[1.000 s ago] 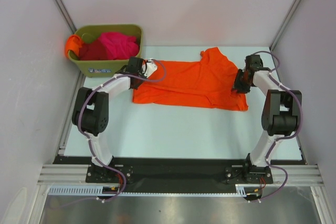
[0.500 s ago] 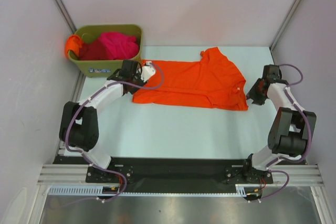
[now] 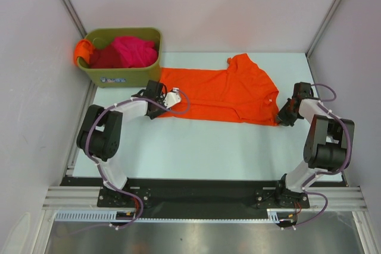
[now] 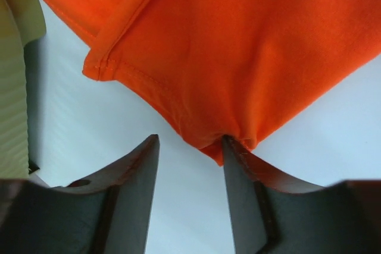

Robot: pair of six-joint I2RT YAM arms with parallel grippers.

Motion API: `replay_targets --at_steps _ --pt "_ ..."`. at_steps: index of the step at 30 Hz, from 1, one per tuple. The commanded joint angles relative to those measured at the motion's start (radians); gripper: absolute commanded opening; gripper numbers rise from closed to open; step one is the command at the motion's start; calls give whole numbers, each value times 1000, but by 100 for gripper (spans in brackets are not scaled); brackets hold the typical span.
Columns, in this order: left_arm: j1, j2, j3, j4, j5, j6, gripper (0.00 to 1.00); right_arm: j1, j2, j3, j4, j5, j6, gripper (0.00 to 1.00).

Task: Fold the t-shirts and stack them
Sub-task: Fold the tshirt

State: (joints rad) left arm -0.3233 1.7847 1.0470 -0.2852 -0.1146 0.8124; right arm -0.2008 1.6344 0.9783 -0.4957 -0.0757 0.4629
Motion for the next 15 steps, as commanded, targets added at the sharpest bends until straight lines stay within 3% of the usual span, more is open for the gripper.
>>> replay_targets --at_steps 1,4,5,7,15 --pt "-11 38 -21 76 -10 24 50 -14 18 -4 51 14 5 19" --pt "-11 41 -12 78 -4 7 30 -20 25 -4 55 33 -4 6" --pt "-11 42 -8 77 0 4 14 -23 24 -3 49 40 -6 3" --pt "-11 41 -12 75 -14 -2 0 -31 19 3 37 69 -13 0" --pt "0 -60 -44 -3 -5 -22 0 -74 -42 13 -52 122 -43 0"
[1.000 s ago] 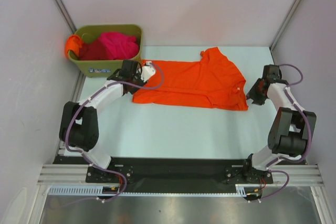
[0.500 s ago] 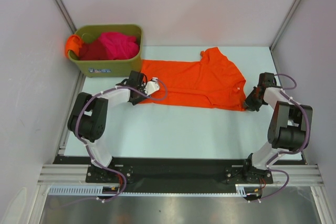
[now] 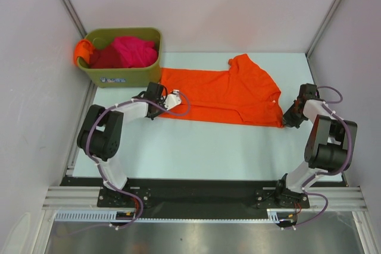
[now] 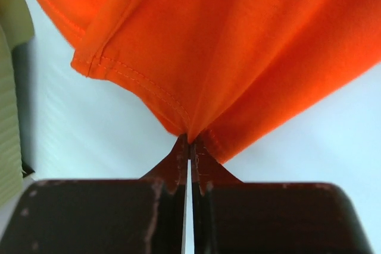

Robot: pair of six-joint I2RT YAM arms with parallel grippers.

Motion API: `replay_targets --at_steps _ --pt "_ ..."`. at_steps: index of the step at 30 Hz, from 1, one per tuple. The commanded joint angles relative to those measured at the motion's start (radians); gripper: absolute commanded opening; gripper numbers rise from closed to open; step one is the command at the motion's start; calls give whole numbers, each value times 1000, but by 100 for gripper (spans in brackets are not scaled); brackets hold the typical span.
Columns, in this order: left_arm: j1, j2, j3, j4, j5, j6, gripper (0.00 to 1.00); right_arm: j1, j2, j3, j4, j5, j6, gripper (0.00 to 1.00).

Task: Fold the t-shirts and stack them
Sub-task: Fold the tshirt

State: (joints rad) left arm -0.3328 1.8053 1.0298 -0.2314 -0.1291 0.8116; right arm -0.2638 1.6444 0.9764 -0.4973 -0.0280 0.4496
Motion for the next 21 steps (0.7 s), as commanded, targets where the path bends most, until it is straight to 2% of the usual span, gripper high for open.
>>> replay_targets --at_steps 1,15,17,19,21 --pt "9 -96 -33 -71 9 -23 0 -11 -57 13 -72 76 -32 0" --pt "9 -371 -181 -394 95 -54 1 -29 -186 -83 -211 65 -22 0" --pt "9 -374 -203 -388 100 -66 0 -41 -186 -97 -205 71 -22 0" --pt "8 -368 -223 -315 85 -71 0 -49 -179 -110 -192 69 -20 0" --pt "2 -322 -211 -257 72 -72 8 -51 -164 -113 -182 68 -19 0"
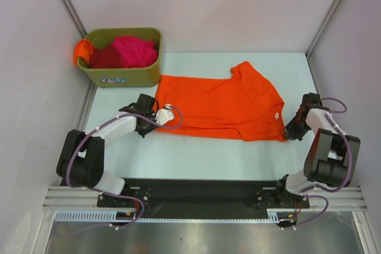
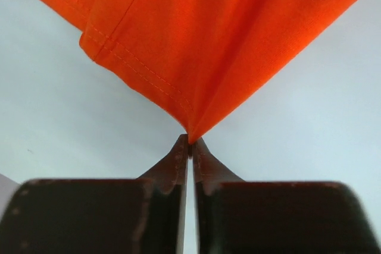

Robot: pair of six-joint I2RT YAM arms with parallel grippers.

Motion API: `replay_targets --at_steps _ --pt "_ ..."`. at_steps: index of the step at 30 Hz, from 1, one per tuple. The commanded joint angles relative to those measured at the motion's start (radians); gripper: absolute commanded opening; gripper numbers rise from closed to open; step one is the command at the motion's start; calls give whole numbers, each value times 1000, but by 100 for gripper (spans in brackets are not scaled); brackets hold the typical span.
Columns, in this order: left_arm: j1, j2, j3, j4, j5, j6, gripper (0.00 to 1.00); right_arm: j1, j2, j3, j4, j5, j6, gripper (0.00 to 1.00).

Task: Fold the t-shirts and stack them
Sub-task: Fold the tshirt

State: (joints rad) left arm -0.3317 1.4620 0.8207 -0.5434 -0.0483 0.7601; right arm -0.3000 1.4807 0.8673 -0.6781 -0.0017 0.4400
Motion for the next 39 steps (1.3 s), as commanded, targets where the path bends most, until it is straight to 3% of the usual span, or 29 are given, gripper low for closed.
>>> replay_targets --at_steps 1,2,3,5,9,12,15,17,23,39 --pt "0 41 38 60 -13 -24 14 -14 4 -5 0 37 -7 1" --pt "2 58 60 59 -12 -27 30 -14 9 -4 -1 35 -7 5" --pt "2 92 80 43 -12 -22 37 -14 18 -2 -6 39 -6 22" --pt "3 103 129 -10 16 8 49 -14 12 22 -27 48 -7 35" --pt "45 92 240 -155 131 51 56 -14 -82 78 -61 109 -17 49" --pt "62 98 313 -121 166 -22 56 -7 -152 105 -35 134 -20 49" --pt "62 171 343 -69 125 -85 53 79 -171 110 86 89 -91 45" --pt "65 239 370 -53 105 -116 51 136 -107 139 135 17 -121 45" --pt "68 300 390 7 88 -140 52 151 67 239 117 -75 -130 35" --pt "82 400 446 -38 169 -162 53 177 263 253 129 -118 -130 37"
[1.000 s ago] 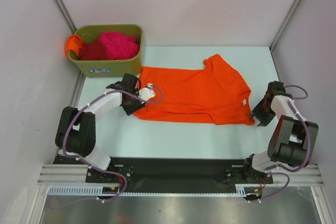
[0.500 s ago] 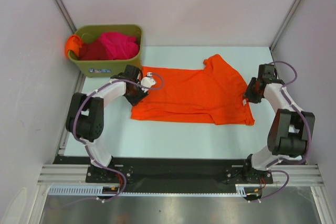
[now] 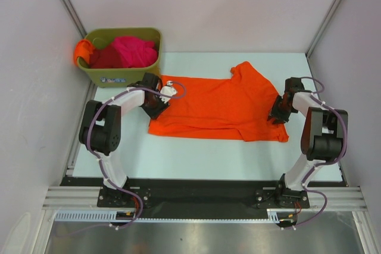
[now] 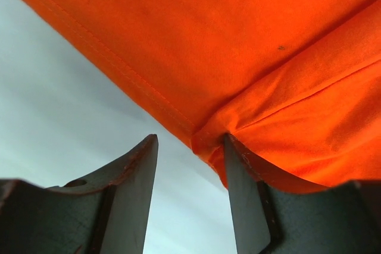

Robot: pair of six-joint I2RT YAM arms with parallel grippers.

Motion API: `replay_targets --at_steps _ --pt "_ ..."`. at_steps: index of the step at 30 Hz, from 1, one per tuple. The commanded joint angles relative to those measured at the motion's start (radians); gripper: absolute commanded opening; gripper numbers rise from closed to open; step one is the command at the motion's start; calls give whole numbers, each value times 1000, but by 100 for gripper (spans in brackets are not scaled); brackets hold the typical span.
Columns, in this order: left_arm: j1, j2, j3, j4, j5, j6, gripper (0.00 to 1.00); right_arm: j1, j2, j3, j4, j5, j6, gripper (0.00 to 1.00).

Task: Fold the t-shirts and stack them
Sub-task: Fold the tshirt

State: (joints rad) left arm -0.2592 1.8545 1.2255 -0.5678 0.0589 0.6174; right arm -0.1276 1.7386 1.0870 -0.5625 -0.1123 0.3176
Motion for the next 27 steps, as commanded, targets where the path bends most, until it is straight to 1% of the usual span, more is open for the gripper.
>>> replay_targets --at_steps 1,3,4,6,7,9,10,11,12,13,15,16,27 --pt "8 5 42 -24 79 -16 52 5 10 34 16 -6 -6 36" --pt "8 -8 32 -41 116 -10 50 5 22 37 18 -7 -3 29" --pt "8 -12 26 -46 124 -4 47 5 25 39 18 -4 -3 27" --pt "9 -26 11 -63 131 7 44 5 29 39 15 2 0 27" --pt "9 -31 6 -72 139 19 40 5 26 37 16 5 0 26" --pt "8 -47 -10 -90 145 28 34 6 22 36 19 5 0 18" --pt "9 -52 -15 -93 148 34 28 5 24 36 22 8 0 14" --pt "8 -55 -21 -96 148 38 25 5 22 36 23 10 1 6" --pt "8 -58 -24 -96 148 39 21 5 19 37 24 11 3 3" --pt "8 -57 -26 -96 142 41 12 5 15 40 26 17 3 0" --pt "9 -58 -24 -92 134 38 3 5 7 44 24 23 3 0" --pt "9 -61 -21 -81 128 32 0 5 -7 47 26 31 5 0" --pt "8 -100 28 -15 44 -51 0 -3 -91 50 32 65 -3 0"
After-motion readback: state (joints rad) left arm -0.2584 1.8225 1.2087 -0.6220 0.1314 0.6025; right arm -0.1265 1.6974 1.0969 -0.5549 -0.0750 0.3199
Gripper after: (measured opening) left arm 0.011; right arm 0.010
